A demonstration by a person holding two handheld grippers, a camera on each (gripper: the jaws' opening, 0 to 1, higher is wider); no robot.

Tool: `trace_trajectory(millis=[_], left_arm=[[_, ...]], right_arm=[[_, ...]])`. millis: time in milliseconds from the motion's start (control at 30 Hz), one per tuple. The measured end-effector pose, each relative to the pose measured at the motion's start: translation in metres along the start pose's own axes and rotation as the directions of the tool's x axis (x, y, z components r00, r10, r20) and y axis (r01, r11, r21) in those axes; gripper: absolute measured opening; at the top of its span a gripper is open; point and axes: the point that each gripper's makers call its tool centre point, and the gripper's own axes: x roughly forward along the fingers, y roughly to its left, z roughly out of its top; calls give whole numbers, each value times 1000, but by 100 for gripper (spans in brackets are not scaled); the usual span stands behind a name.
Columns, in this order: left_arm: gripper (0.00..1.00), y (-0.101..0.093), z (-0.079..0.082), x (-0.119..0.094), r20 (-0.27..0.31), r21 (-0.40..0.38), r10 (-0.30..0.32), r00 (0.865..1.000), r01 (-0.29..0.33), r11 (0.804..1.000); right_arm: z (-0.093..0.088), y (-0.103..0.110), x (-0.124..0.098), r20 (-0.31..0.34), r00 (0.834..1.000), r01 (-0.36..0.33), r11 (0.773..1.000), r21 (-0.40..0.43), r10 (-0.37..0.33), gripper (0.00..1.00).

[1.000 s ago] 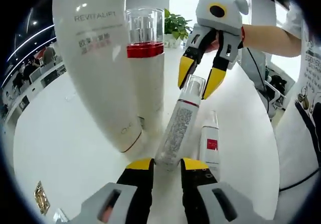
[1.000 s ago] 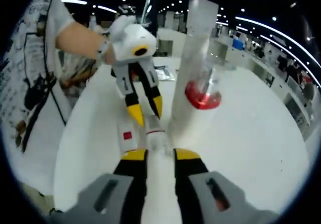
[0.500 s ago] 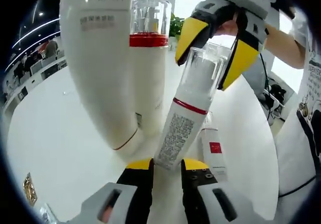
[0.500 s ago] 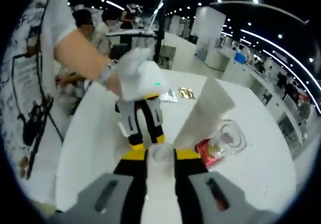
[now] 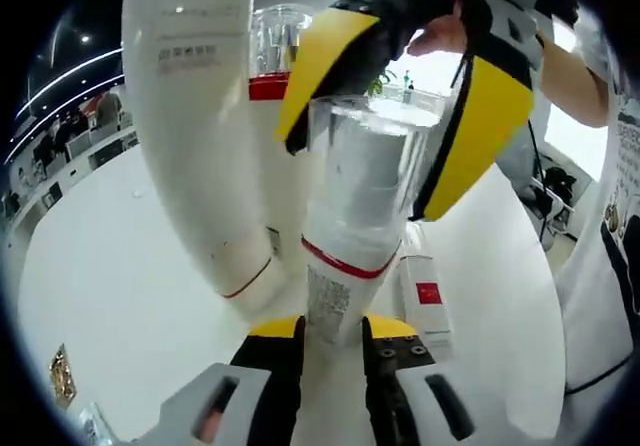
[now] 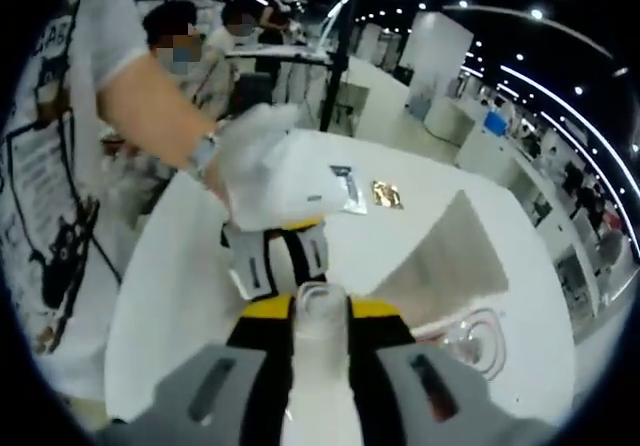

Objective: Arrange the skincare products in the storage area until every visible bottle or jar stands upright without overlapping.

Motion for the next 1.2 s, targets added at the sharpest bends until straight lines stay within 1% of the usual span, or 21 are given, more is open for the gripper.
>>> trace_trajectory(millis=[67, 133, 200, 300, 333, 367, 400, 433, 467, 533, 567, 633, 700, 767, 800, 1033, 1100, 1200], left_arm=[[22, 0, 2, -3, 17, -28, -4, 1000, 4, 1000], [22, 0, 5, -6, 33, -40, -4, 999, 5, 999], [22, -2, 10, -9, 51, -35, 1, 999, 0, 999], [23, -2, 13, -8, 54, -26, 16, 998, -14, 1000], [23, -1, 13, -8, 52, -26, 20, 998, -19, 999], [22, -1, 13, -8, 54, -30, 26, 998, -25, 999], [22, 1, 14, -8, 62, -34, 39, 997, -36, 999], [22, 4, 16, -8, 70, -37, 55, 996, -52, 998], [22, 5, 17, -10, 80, -51, 62, 995, -58, 997], [21, 5, 18, -12, 89, -71, 48, 995, -42, 997], [21, 6, 18, -13, 90, -69, 49, 995, -43, 997], [21, 10, 16, -14, 78, -55, 70, 995, -65, 996], [21, 14, 16, -16, 80, -59, 78, 994, -73, 996], [20, 16, 17, -18, 89, -80, 78, 993, -71, 994], [20, 18, 17, -18, 90, -84, 82, 993, -74, 994], [20, 21, 16, -17, 81, -83, 97, 992, -90, 992], [20, 22, 14, -17, 73, -88, 103, 992, -96, 991], [20, 22, 12, -17, 67, -88, 104, 992, -98, 991]], right_arm=[[-2, -3, -2, 10, 1000, -2, 1000, 18, 2, 18], [-6, -4, -4, 12, 1000, -2, 999, 34, 1, 18], [-6, -5, -5, 18, 1000, 4, 999, 45, -5, 18], [-5, -5, -4, 25, 1000, 3, 999, 39, -4, 18], [-5, -5, -4, 27, 1000, 8, 1000, 29, -8, 19], [-6, -9, -4, 24, 999, 33, 999, 6, -33, 20], [-8, -13, -4, 11, 997, 76, 995, -65, -76, 21], [-11, -14, -3, -4, 996, 92, 991, -98, -92, 21], [-15, -13, -3, -25, 994, 103, 990, -99, -106, 22], [-15, -9, -2, -9, 996, 89, 995, -52, -89, 22], [-16, -6, -2, -1, 997, 79, 997, -20, -79, 22], [-20, -6, -2, 2, 997, 82, 996, -20, -81, 22], [-23, -8, -2, -8, 996, 92, 995, -27, -93, 21], [-23, -10, -1, -7, 996, 90, 996, -14, -90, 21], [-23, -12, -1, 1, 996, 94, 996, 6, -94, 21], [-23, -12, -4, 38, 994, 102, 993, 57, -104, 22], [-23, -13, -4, 40, 993, 106, 991, 79, -109, 22], [-24, -13, -5, 43, 992, 111, 991, 81, -115, 22]])
